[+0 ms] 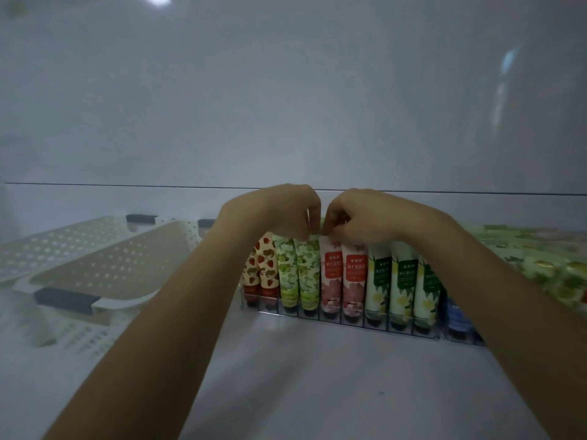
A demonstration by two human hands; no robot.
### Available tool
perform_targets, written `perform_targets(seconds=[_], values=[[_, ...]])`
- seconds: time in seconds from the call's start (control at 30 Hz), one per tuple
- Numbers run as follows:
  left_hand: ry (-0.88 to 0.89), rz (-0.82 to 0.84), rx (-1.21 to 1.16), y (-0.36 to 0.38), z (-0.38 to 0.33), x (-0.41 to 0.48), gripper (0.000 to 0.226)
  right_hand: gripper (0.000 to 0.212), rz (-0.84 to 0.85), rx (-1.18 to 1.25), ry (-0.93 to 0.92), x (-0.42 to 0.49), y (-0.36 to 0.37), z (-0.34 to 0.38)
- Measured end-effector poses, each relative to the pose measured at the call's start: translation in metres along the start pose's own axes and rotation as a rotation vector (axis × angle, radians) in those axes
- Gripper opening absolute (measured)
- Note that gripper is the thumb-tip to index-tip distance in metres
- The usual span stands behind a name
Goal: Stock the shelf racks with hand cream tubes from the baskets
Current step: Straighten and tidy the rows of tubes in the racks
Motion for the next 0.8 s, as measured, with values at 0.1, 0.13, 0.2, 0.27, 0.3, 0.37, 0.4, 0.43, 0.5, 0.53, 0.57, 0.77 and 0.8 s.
perform_targets(seconds=[0.1, 0.13, 0.2, 0.27, 0.3, 0.37, 0.4, 0.43, 0.5, 0.53, 0.57, 0.77, 0.8], values=[[0.021, -0.036, -0.041, -0.007, -0.004, -0.002, 0.016, 0.019, -0.066, -0.011, 0.016, -0.006, -0.018, -0.009], [0.037, -0.049, -0.064, -0.010, -0.007, -0.004, 0.018, 0.017, -0.069, -0.008, 0.022, -0.008, -0.022, -0.013], [0.073, -0.048, -0.079, -0.011, -0.014, -0.005, 0.019, 0.011, -0.039, -0.001, 0.028, -0.012, -0.024, -0.018], [0.104, -0.015, -0.082, -0.007, -0.021, -0.004, 0.018, 0.010, -0.009, -0.007, 0.025, -0.013, -0.020, -0.020], [0.115, 0.000, -0.088, -0.004, -0.024, -0.003, 0.017, 0.010, 0.000, -0.013, 0.028, -0.013, -0.018, -0.019], [0.125, 0.018, -0.089, -0.001, -0.026, 0.000, 0.017, 0.012, 0.027, -0.027, 0.039, -0.010, -0.012, -0.018], [0.127, 0.024, -0.080, 0.001, -0.027, 0.001, 0.018, 0.012, 0.045, -0.037, 0.042, -0.009, -0.009, -0.018], [0.130, 0.027, -0.072, 0.002, -0.028, 0.003, 0.019, 0.011, 0.059, -0.045, 0.043, -0.008, -0.007, -0.018], [0.146, 0.040, -0.067, 0.004, -0.030, 0.004, 0.021, 0.011, 0.067, -0.037, 0.041, -0.008, -0.006, -0.019], [0.152, 0.045, -0.072, 0.004, -0.030, 0.004, 0.021, 0.011, 0.060, -0.027, 0.038, -0.009, -0.007, -0.019], [0.155, 0.047, -0.080, 0.003, -0.030, 0.004, 0.020, 0.011, 0.042, -0.014, 0.034, -0.009, -0.009, -0.020], [0.101, -0.023, -0.085, -0.007, -0.017, 0.007, 0.018, 0.009, -0.162, 0.024, 0.033, -0.004, -0.028, -0.030], [0.085, -0.024, -0.070, -0.006, -0.014, 0.009, 0.018, 0.009, -0.180, 0.020, 0.029, -0.002, -0.028, -0.030]])
Point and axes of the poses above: each hand's wrist, its own x-axis towards the middle knuckle, its own y-axis out of the palm, z = x × y, the point moved 10 cm from there along x, towards the middle knuckle, and after that the axes turned 11 degrees about -x, right-handed, at the moved point
